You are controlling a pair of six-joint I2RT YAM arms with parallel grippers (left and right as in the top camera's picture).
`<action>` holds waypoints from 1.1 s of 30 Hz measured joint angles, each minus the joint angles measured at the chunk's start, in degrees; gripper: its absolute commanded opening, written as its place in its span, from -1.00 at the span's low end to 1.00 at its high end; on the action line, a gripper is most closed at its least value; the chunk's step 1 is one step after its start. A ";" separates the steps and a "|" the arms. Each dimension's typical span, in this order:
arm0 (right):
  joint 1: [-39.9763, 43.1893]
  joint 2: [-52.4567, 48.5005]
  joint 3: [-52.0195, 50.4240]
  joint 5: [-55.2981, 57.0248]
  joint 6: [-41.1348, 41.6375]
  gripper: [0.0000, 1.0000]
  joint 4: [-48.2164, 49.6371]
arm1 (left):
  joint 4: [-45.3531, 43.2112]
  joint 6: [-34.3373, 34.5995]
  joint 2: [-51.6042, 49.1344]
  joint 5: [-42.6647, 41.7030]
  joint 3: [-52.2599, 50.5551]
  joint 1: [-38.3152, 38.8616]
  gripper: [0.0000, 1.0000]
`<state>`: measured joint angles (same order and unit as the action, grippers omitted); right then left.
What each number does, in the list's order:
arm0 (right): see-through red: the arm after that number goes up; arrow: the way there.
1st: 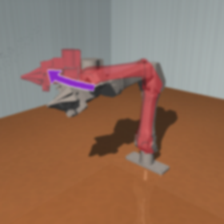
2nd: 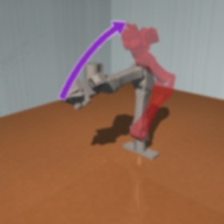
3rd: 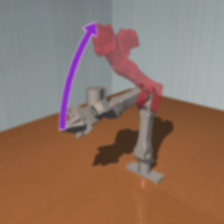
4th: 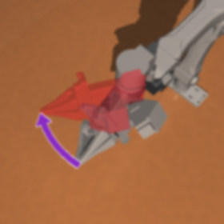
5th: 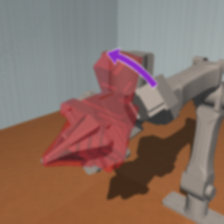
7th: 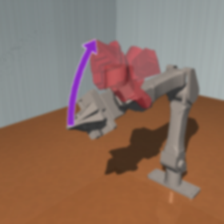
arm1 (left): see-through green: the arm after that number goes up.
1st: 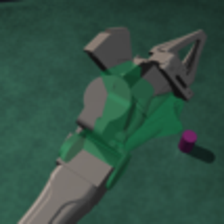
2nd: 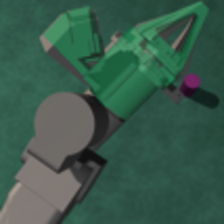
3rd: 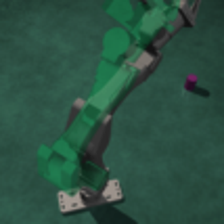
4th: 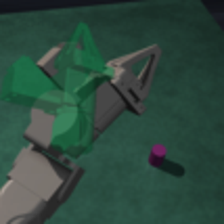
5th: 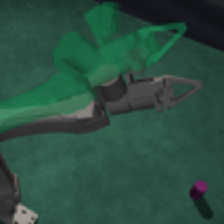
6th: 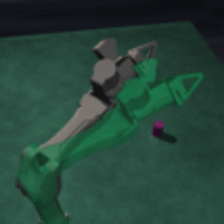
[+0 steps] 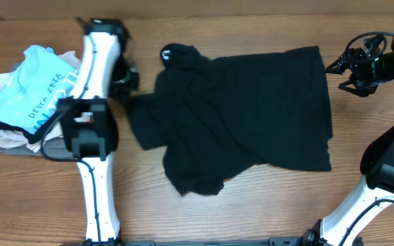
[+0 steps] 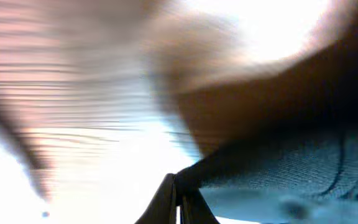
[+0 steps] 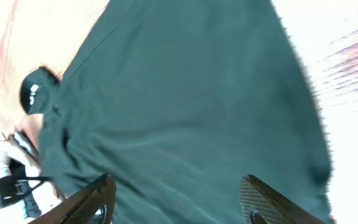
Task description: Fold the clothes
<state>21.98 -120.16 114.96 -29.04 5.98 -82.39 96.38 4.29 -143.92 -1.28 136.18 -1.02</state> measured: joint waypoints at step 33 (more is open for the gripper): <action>-10.69 -3.45 -26.60 8.72 -0.37 -0.27 31.45 | 0.26 -4.52 0.00 -12.59 5.20 -4.57 -0.19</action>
<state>11.29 -123.61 88.36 -20.32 5.61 -50.94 96.64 -0.23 -143.92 -13.87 141.38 -5.58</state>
